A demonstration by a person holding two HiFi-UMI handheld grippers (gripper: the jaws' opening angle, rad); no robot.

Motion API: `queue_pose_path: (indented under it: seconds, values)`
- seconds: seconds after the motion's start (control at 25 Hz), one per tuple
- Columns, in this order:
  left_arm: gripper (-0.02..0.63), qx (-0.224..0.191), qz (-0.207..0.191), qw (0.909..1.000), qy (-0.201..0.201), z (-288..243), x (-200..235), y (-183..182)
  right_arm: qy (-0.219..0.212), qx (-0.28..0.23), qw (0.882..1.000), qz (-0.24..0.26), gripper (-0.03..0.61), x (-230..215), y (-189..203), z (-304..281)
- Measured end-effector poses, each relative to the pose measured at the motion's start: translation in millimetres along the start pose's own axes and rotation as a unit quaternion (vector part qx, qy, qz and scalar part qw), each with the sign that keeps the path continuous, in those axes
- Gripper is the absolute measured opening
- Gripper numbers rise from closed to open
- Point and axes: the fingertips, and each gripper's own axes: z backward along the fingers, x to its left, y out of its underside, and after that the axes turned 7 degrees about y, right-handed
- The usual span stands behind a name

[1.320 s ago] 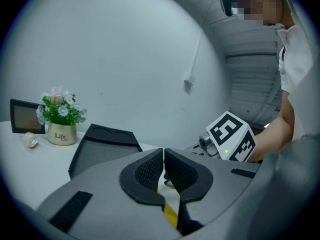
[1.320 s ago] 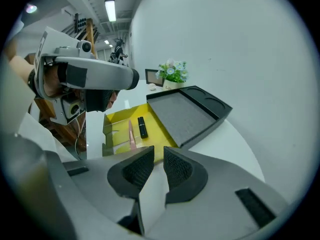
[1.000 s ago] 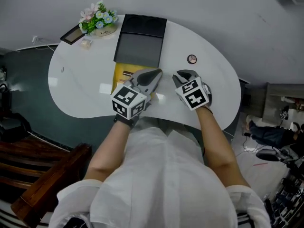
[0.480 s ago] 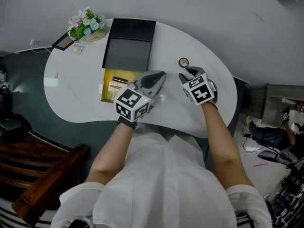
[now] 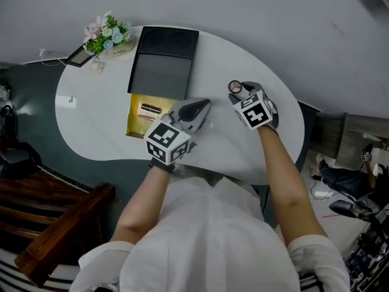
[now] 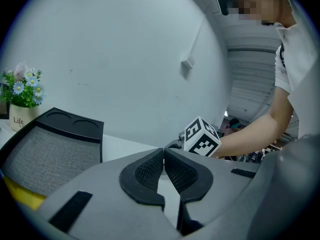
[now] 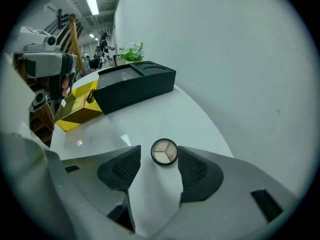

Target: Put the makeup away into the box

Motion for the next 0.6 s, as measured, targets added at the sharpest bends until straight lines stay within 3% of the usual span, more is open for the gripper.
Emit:
queue_pose_path:
  seconds: [0.6]
  values:
    - [0.020,-0.009,0.011,0.9997,-0.017,15,16,-2,-0.005,0.045,0.999,-0.012,0.215,-6,9,-33]
